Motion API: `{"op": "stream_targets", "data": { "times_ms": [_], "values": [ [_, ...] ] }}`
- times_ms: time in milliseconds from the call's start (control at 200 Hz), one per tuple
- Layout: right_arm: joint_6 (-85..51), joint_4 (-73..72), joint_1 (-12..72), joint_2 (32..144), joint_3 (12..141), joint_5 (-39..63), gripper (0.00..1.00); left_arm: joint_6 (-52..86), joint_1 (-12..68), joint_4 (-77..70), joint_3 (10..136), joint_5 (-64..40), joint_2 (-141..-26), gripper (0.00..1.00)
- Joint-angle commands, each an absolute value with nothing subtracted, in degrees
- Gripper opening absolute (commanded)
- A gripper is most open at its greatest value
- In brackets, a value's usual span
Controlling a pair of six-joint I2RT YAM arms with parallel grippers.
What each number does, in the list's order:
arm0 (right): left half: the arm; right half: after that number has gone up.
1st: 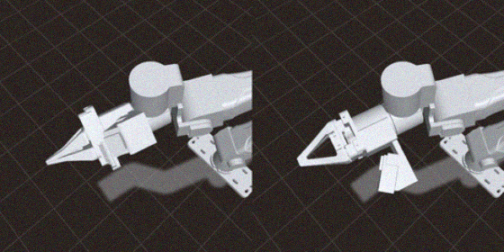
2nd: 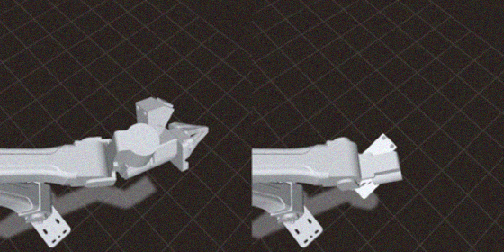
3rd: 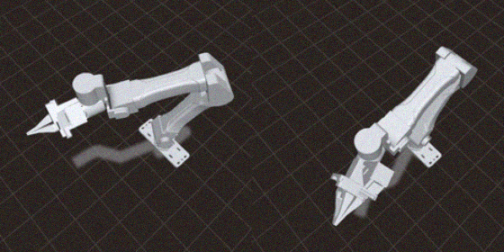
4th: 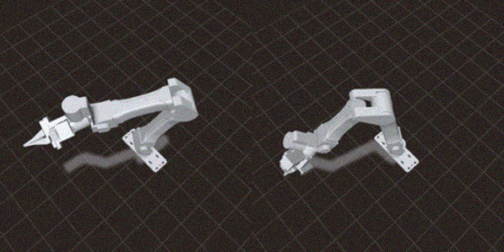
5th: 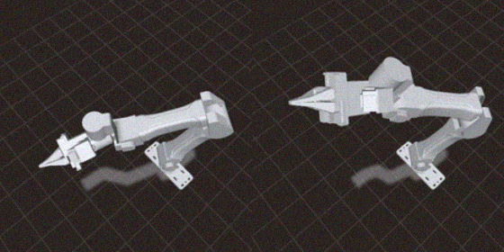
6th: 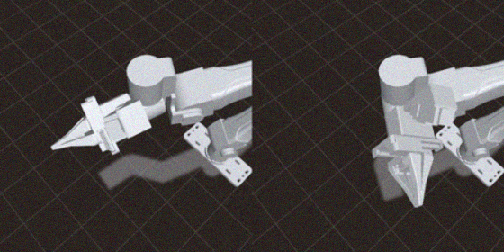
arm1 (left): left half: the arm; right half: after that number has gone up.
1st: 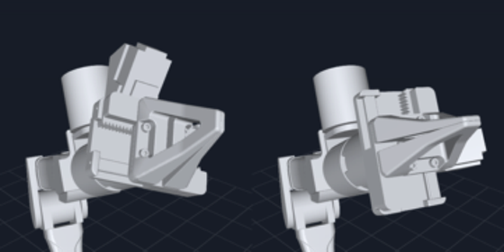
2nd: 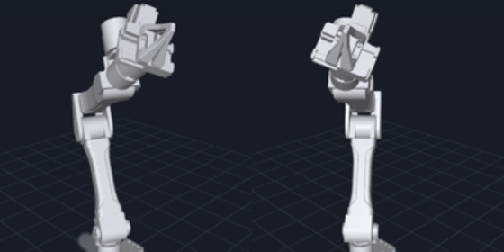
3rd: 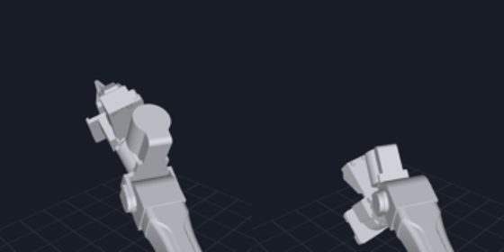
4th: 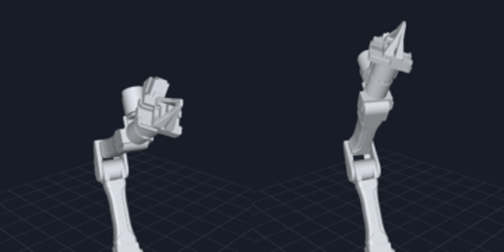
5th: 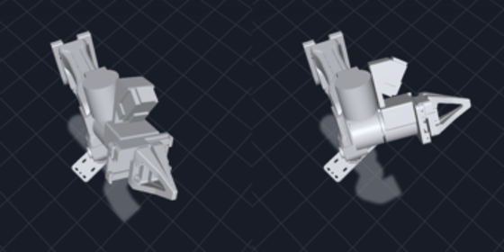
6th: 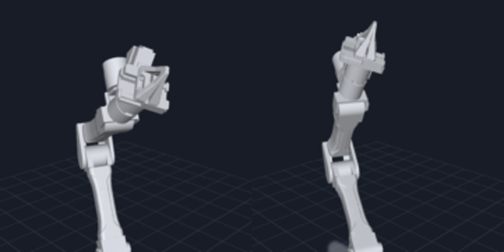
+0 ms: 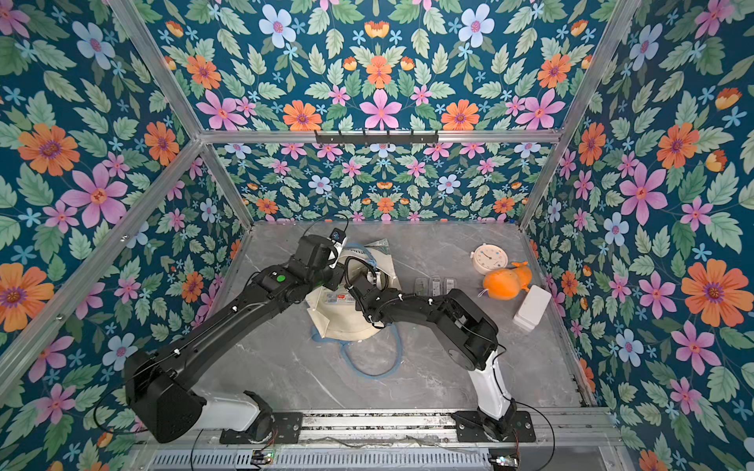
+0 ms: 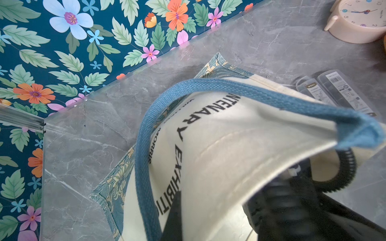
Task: Take out the compass set from the canvas bag
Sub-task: Pick up the compass set from the canvas bag.
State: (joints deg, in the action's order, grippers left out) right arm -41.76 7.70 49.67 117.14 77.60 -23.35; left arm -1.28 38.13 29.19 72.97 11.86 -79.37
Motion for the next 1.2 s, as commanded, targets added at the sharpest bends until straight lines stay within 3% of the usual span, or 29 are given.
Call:
{"op": "stream_targets", "data": {
  "times_ms": [0, 355, 860, 1195],
  "values": [
    [-43.9, 9.9, 49.6, 118.0, 79.2, -24.7, 0.51, -1.0, 38.2, 26.8, 72.6, 11.4, -78.9, 0.00],
    [-49.0, 16.5, 48.8, 122.0, 84.1, -26.9, 0.54, -1.3, 38.2, 26.8, 72.5, 11.6, -79.1, 0.00],
    [-50.6, 19.1, 47.4, 125.7, 86.2, -21.9, 0.58, -1.4, 38.2, 26.4, 71.8, 11.9, -78.9, 0.00],
    [-50.6, 22.3, 47.2, 128.9, 89.7, -20.1, 0.67, -1.4, 38.2, 26.2, 71.5, 12.2, -78.8, 0.00]
  ]
}}
